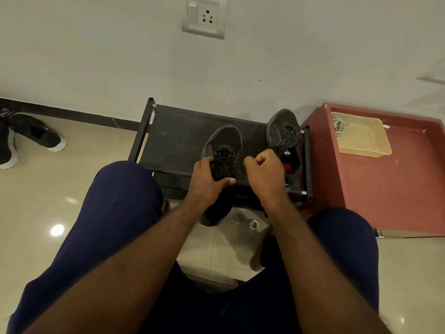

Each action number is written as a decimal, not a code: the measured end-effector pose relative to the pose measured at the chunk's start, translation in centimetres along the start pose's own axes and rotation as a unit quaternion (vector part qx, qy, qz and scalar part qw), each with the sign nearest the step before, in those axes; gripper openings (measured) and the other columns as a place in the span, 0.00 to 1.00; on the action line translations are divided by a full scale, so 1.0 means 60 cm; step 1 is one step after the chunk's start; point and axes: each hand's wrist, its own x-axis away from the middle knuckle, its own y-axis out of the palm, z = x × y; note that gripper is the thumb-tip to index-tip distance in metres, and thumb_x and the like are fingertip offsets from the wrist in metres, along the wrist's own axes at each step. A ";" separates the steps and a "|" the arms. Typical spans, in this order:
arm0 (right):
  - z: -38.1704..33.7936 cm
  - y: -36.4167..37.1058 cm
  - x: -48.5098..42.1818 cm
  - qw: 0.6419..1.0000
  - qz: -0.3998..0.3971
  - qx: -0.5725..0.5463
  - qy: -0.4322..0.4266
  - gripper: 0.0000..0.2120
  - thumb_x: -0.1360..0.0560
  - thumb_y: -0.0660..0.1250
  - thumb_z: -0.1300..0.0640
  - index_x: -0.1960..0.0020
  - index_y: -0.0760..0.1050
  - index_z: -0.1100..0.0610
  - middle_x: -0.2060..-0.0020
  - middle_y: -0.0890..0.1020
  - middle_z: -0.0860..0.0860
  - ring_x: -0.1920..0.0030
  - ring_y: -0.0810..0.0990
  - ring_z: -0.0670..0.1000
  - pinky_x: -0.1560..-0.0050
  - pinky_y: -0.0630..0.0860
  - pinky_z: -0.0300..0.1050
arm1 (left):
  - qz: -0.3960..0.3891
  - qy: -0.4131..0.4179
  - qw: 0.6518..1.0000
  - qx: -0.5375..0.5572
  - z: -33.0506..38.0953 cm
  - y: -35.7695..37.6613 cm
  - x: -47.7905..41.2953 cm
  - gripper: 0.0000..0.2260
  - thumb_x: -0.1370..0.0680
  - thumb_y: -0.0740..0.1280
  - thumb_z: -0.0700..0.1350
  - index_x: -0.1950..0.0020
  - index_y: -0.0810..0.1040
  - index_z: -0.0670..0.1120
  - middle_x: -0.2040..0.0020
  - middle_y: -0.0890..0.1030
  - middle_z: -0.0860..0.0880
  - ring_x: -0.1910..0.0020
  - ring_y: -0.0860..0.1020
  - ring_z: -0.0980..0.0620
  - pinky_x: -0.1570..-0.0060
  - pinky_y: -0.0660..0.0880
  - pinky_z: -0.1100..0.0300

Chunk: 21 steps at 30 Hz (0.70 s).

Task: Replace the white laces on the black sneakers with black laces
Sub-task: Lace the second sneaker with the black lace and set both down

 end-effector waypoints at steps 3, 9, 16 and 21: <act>0.055 0.012 -0.011 0.966 -0.123 0.218 0.057 0.17 0.22 0.66 0.50 0.37 0.72 0.57 0.47 0.80 0.55 0.45 0.80 0.57 0.47 0.77 0.50 | 0.022 0.002 1.000 0.000 -0.001 0.002 0.001 0.40 0.31 0.78 0.52 0.25 0.62 0.44 0.29 0.64 0.45 0.32 0.69 0.47 0.36 0.66 0.60; 0.044 0.006 -0.013 0.971 -0.122 0.179 -0.096 0.17 0.19 0.63 0.52 0.64 0.73 0.58 0.70 0.75 0.48 0.67 0.75 0.50 0.65 0.68 0.46 | 0.012 -0.012 1.000 -0.008 -0.009 0.001 -0.011 0.40 0.33 0.79 0.57 0.27 0.66 0.45 0.32 0.71 0.45 0.34 0.72 0.47 0.33 0.72 0.48; -0.030 -0.025 0.025 0.976 -0.071 -0.159 -0.132 0.18 0.20 0.61 0.62 0.68 0.65 0.62 0.77 0.65 0.49 0.78 0.65 0.46 0.73 0.66 0.46 | -0.022 0.006 0.999 -0.048 -0.013 -0.003 -0.012 0.27 0.31 0.77 0.56 0.36 0.77 0.45 0.37 0.72 0.48 0.40 0.75 0.49 0.40 0.72 0.58; -0.035 -0.032 0.030 0.967 -0.076 -0.193 -0.151 0.22 0.25 0.60 0.62 0.76 0.64 0.49 0.80 0.65 0.46 0.80 0.62 0.47 0.72 0.66 0.52 | -0.015 0.011 0.998 -0.061 -0.013 -0.003 -0.014 0.24 0.30 0.76 0.56 0.40 0.79 0.45 0.39 0.73 0.47 0.42 0.75 0.49 0.43 0.72 0.58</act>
